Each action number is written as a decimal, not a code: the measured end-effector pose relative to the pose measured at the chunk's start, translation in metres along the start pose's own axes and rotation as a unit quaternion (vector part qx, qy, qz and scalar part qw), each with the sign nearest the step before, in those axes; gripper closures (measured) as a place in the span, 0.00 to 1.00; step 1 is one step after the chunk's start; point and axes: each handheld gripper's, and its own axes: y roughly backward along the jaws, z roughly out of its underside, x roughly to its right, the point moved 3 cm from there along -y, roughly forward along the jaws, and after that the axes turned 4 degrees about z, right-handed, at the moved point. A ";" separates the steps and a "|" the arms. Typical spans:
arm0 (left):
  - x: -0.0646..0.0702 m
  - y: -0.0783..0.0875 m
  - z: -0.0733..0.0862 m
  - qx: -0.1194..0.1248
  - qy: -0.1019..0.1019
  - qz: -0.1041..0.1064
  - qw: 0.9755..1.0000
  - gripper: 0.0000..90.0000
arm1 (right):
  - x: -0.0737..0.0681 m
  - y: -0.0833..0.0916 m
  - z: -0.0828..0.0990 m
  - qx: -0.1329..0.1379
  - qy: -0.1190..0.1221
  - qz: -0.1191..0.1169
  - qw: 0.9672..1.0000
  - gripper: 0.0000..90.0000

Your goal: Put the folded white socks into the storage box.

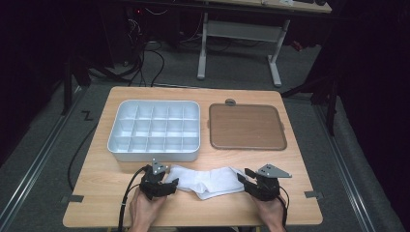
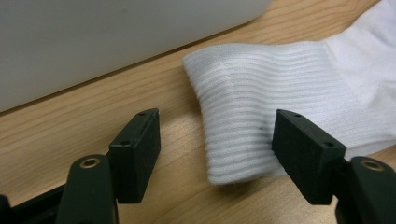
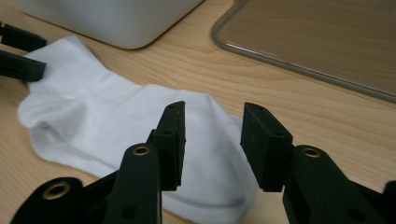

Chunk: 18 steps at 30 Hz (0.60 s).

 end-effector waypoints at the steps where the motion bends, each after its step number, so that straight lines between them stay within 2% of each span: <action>1: 0.000 0.000 0.000 -0.001 0.001 -0.001 1.000 0.37 | -0.006 -0.004 -0.002 -0.005 0.003 -0.014 1.000 0.71; 3: 0.000 -0.001 0.000 -0.002 0.001 -0.005 1.000 0.37 | -0.010 -0.006 -0.003 -0.008 0.003 -0.021 1.000 0.73; 5: 0.000 0.000 0.000 -0.003 -0.001 -0.006 1.000 0.37 | -0.021 -0.013 -0.005 -0.015 0.017 -0.038 0.999 0.76; 8: 0.000 -0.001 -0.001 -0.004 0.000 -0.006 1.000 0.38 | -0.028 -0.018 -0.006 -0.020 0.025 -0.050 0.998 0.77; 10: 0.001 -0.001 -0.001 -0.007 0.000 -0.006 1.000 0.39 | -0.038 -0.026 -0.007 -0.030 0.031 -0.065 0.997 0.77; 14: 0.002 -0.001 -0.001 -0.013 -0.002 -0.007 1.000 0.40 | -0.048 -0.033 -0.009 -0.036 0.038 -0.077 0.996 0.74; 15: 0.002 -0.001 -0.001 -0.013 -0.003 -0.007 1.000 0.40 | -0.055 -0.038 -0.010 -0.038 0.039 -0.080 0.995 0.70; 18: 0.002 -0.001 -0.001 -0.013 -0.002 -0.008 1.000 0.40 | -0.063 -0.044 -0.011 -0.039 0.039 -0.089 0.994 0.69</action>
